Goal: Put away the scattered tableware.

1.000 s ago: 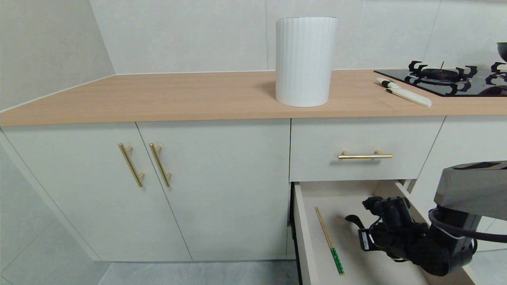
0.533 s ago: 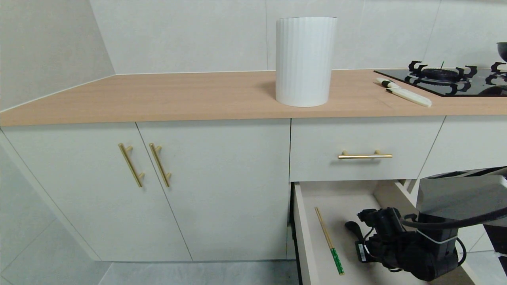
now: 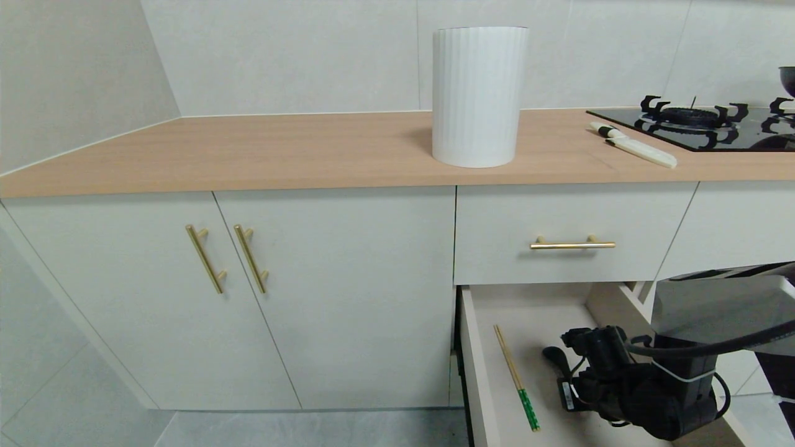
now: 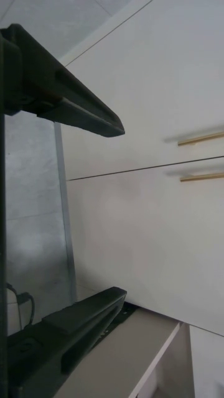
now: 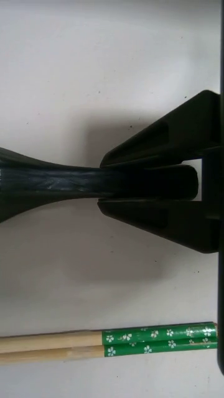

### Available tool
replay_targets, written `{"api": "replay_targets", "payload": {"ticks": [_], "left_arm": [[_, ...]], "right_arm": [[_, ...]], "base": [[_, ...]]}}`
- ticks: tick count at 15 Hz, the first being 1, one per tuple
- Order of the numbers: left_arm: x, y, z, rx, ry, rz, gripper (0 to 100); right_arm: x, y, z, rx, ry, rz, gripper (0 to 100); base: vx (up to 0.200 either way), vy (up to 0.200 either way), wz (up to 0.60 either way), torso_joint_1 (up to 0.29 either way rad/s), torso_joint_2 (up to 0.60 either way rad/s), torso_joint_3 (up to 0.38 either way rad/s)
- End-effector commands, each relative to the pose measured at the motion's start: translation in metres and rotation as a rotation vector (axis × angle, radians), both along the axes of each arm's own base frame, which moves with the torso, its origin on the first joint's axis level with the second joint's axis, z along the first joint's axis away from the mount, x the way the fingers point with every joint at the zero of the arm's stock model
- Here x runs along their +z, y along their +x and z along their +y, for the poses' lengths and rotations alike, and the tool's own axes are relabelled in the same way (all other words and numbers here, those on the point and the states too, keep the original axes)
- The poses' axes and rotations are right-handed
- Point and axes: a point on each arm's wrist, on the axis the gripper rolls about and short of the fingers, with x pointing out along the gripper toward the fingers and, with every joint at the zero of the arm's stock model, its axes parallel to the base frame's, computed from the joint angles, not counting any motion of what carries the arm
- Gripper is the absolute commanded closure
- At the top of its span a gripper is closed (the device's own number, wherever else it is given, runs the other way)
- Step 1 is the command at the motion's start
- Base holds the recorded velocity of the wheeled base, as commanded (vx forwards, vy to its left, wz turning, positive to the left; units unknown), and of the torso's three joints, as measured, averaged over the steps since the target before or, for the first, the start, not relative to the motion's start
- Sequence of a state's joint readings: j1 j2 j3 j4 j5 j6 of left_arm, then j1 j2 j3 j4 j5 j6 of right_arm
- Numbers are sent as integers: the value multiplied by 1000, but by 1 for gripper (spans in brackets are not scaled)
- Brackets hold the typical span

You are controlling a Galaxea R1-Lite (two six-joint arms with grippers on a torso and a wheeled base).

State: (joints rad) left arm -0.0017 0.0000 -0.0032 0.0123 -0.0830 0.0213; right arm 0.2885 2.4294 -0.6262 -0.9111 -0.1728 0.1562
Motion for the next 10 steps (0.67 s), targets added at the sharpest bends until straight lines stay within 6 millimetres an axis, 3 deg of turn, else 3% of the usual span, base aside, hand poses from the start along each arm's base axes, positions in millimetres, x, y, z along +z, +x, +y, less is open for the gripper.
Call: {"api": "replay_targets", "payload": {"ticks": [1, 2, 3, 8, 10], "left_arm": [[0, 0, 0, 0, 0, 0, 0], [0, 0, 0, 0, 0, 0, 0], [0, 0, 0, 0, 0, 0, 0], [0, 0, 0, 0, 0, 0, 0], [0, 0, 0, 0, 0, 0, 0]], "right_arm": [[0, 0, 0, 2, 1, -1, 100], [1, 0, 0, 2, 2, -2, 100], [1, 0, 0, 0, 2, -2, 0], [4, 0, 0, 0, 3, -8, 0], [20, -5, -1, -8, 12, -36, 0]], "base": [[0, 0, 0, 0, 0, 0], [0, 0, 0, 0, 0, 0], [0, 0, 0, 0, 0, 0], [0, 0, 0, 0, 0, 0], [0, 0, 0, 0, 0, 0]]}}
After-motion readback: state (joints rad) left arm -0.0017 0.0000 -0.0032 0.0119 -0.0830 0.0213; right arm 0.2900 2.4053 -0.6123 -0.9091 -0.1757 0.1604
